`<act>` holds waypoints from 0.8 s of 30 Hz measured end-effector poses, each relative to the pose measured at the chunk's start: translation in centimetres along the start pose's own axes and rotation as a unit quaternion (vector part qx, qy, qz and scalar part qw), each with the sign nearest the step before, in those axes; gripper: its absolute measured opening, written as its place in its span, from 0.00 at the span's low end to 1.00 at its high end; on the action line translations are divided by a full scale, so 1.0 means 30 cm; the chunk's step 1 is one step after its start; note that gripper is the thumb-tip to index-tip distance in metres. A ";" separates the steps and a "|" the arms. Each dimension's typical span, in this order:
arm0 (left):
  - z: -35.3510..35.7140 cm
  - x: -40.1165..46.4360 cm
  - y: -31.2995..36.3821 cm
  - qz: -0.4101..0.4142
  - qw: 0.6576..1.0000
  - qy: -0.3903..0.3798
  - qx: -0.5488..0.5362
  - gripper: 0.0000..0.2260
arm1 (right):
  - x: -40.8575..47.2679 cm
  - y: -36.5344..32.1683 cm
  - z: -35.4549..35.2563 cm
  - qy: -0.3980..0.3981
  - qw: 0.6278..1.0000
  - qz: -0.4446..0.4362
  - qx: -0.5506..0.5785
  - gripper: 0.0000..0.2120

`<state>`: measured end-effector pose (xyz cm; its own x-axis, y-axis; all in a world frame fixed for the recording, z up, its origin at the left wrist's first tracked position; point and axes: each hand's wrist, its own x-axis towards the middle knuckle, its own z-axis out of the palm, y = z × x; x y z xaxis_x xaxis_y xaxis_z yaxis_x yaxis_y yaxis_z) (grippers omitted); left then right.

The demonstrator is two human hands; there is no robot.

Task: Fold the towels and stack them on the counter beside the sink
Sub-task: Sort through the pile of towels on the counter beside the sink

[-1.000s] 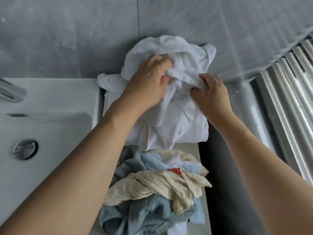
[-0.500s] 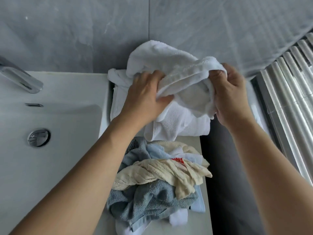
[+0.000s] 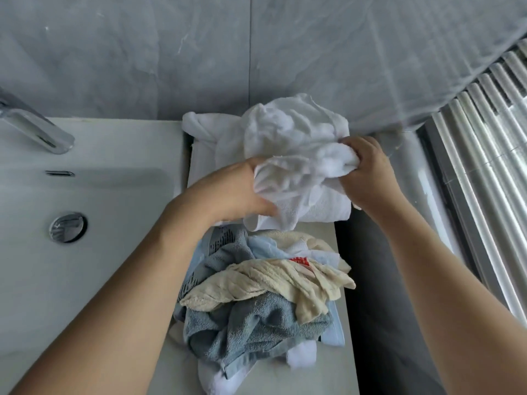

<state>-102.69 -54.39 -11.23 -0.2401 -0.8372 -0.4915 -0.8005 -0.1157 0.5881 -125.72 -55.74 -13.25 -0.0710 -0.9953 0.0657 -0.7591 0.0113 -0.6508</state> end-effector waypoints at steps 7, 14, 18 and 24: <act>-0.014 0.029 -0.054 0.149 0.956 0.229 -0.107 0.08 | -0.023 -0.097 -0.058 -0.066 0.989 0.027 0.129 0.12; -0.090 -0.008 -0.008 0.178 0.920 0.253 -0.239 0.12 | -0.005 -0.147 -0.095 -0.183 0.982 0.025 -0.051 0.34; -0.082 0.046 -0.027 0.025 0.982 0.169 0.084 0.11 | -0.001 -0.170 -0.124 -0.068 0.995 -0.021 -0.065 0.11; -0.071 0.053 -0.026 0.049 0.948 0.298 -0.097 0.04 | -0.034 -0.189 -0.095 -0.121 0.992 -0.036 0.010 0.08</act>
<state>-101.26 -56.77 -11.09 0.0910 -0.9958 -0.0119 -0.6601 -0.0693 0.7480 -123.19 -54.51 -7.45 0.1416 -0.9875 -0.0695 -0.7436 -0.0597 -0.6659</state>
